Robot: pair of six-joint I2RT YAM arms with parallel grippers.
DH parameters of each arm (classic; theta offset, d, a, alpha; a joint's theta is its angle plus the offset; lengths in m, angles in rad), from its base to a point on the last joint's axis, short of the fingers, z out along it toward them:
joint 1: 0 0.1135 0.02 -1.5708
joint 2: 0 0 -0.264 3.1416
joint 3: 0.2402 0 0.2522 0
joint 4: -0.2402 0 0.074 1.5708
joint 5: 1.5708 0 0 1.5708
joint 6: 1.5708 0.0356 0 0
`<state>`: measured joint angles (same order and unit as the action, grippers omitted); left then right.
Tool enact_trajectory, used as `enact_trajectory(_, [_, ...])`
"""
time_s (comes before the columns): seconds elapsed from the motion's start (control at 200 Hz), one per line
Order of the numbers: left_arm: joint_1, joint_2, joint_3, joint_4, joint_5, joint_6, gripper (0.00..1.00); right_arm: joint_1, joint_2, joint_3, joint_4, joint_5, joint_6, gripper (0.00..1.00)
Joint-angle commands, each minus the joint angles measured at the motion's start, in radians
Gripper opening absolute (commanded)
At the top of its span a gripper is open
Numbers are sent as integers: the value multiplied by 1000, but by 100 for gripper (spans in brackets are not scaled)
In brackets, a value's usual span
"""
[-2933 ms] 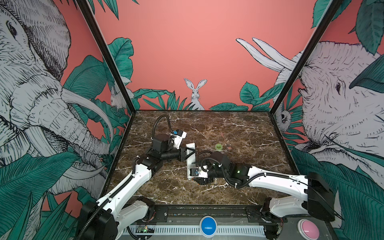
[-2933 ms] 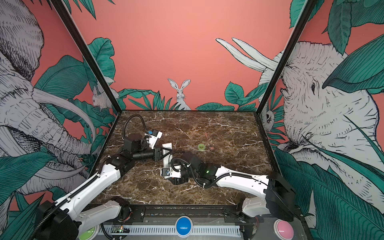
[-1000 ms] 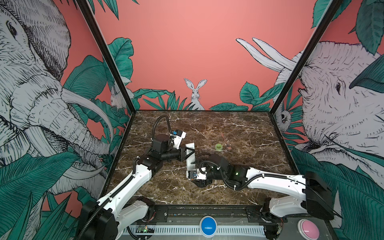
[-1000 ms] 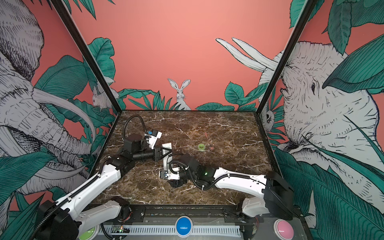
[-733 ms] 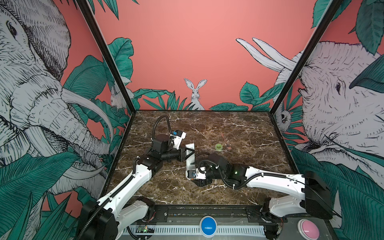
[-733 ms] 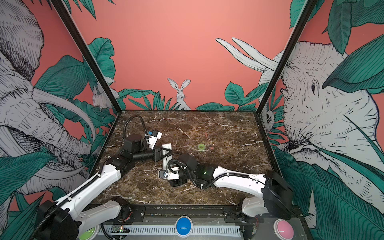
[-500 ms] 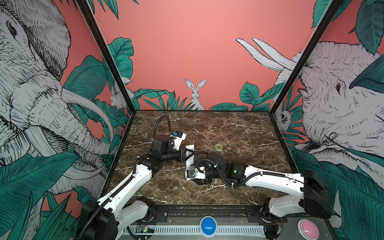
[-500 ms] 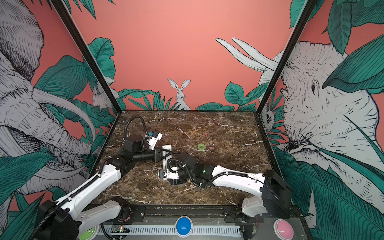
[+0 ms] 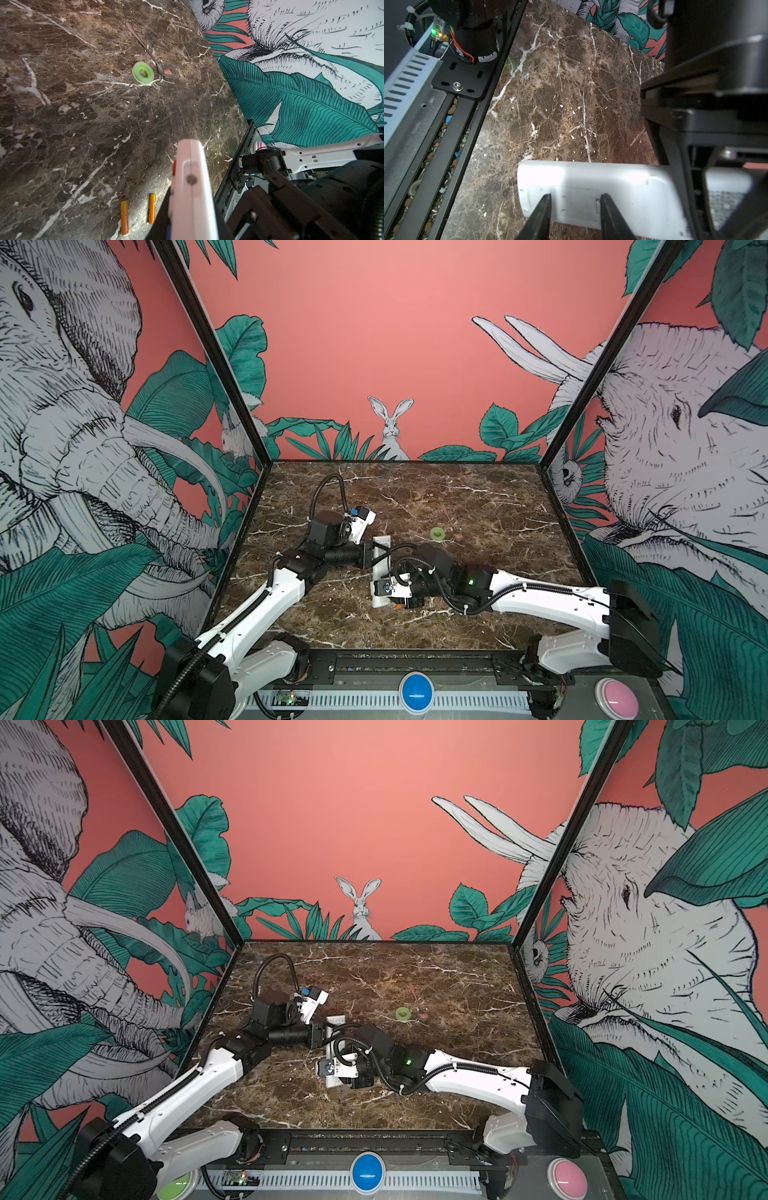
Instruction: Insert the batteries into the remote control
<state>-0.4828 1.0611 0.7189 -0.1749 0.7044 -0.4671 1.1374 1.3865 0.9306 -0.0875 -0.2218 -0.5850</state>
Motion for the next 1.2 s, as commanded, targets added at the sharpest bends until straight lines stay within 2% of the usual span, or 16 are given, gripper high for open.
enact_trajectory(0.0, [1, -17, 45, 112, 18, -11, 0, 16, 4, -6, -60, -99, 0, 34])
enact_trajectory(0.905, [2, -18, 43, 92, 5, -3, 0, 15, -18, -12, -65, -98, -4, 12])
enact_trajectory(1.035, [1, -18, 41, 92, 6, -1, 0, 15, -33, -22, -49, -85, -3, 19])
enact_trajectory(1.195, [2, -17, 40, 92, 14, 0, 0, 15, -75, -39, -3, -43, -4, 38])
